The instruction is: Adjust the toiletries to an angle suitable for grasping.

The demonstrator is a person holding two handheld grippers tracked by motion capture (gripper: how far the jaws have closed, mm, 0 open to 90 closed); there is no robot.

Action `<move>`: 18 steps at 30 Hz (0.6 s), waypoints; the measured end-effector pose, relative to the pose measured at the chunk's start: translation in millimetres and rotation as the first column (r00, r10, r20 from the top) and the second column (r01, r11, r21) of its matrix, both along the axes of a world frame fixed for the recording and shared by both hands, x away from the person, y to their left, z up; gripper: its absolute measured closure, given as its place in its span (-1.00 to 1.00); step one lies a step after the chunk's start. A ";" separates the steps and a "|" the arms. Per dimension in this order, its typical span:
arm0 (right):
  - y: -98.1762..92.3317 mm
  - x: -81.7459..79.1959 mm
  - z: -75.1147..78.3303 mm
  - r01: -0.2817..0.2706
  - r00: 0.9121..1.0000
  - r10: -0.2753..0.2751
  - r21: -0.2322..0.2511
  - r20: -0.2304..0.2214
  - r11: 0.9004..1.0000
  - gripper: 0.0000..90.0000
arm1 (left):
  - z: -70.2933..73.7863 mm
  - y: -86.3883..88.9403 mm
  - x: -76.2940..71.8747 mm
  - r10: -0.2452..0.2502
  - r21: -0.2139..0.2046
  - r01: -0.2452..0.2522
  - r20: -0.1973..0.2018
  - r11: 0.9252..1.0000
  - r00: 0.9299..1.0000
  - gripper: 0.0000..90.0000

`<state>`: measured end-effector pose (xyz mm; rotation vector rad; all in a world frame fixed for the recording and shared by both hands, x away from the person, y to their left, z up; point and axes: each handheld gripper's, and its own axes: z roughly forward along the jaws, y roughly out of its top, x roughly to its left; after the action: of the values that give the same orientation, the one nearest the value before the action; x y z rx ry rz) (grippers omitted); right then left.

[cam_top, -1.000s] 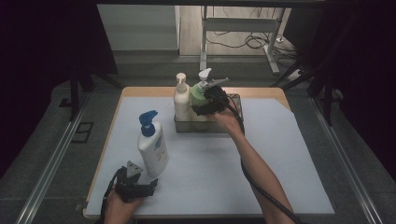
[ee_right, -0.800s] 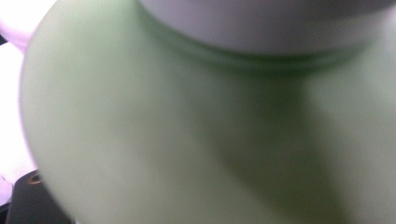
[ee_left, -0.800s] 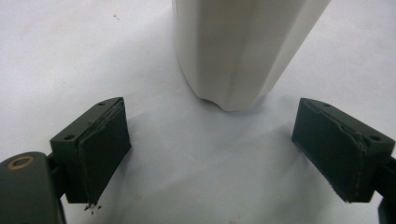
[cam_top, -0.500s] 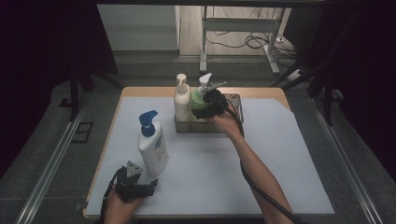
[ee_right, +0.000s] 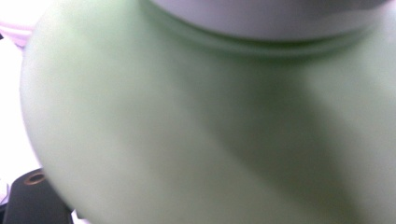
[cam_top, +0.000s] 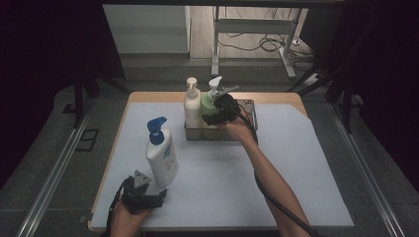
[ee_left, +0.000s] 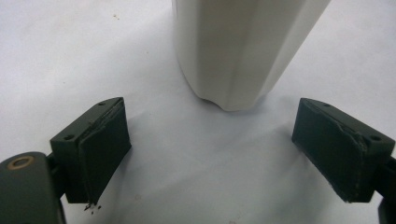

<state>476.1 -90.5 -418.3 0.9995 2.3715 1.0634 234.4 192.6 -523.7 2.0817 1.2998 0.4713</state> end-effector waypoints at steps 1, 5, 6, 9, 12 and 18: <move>-0.2 0.2 0.1 -0.002 1.000 0.002 -0.001 0.000 1.000 -0.74 | 0.0 -0.1 0.0 0.000 0.000 0.000 0.000 1.000 1.000 -0.76; -2.3 0.7 -0.3 -0.003 1.000 0.003 0.007 0.000 1.000 -0.74 | 0.0 -0.1 0.0 0.000 -0.001 0.000 0.000 1.000 1.000 -0.76; -3.0 0.6 -0.4 -0.004 1.000 0.004 0.012 -0.001 1.000 -0.74 | 0.0 0.0 0.0 0.000 0.000 0.000 0.000 1.000 1.000 -0.76; -4.9 0.3 -0.5 -0.006 1.000 0.006 0.016 -0.001 1.000 -0.74 | 0.0 0.0 0.0 0.000 0.000 0.000 0.000 1.000 1.000 -0.76; -6.4 -0.2 -0.4 -0.007 1.000 0.007 0.015 0.001 1.000 -0.74 | -0.1 -0.1 0.0 0.000 0.000 0.000 0.000 1.000 1.000 -0.76; -5.6 -1.0 -0.4 -0.001 1.000 0.001 0.013 0.001 1.000 -0.74 | 0.0 0.0 0.0 0.000 0.000 0.000 0.000 1.000 1.000 -0.76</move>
<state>475.1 -96.1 -418.7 1.0015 2.3675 1.0814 234.3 192.6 -523.7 2.0817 1.2999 0.4713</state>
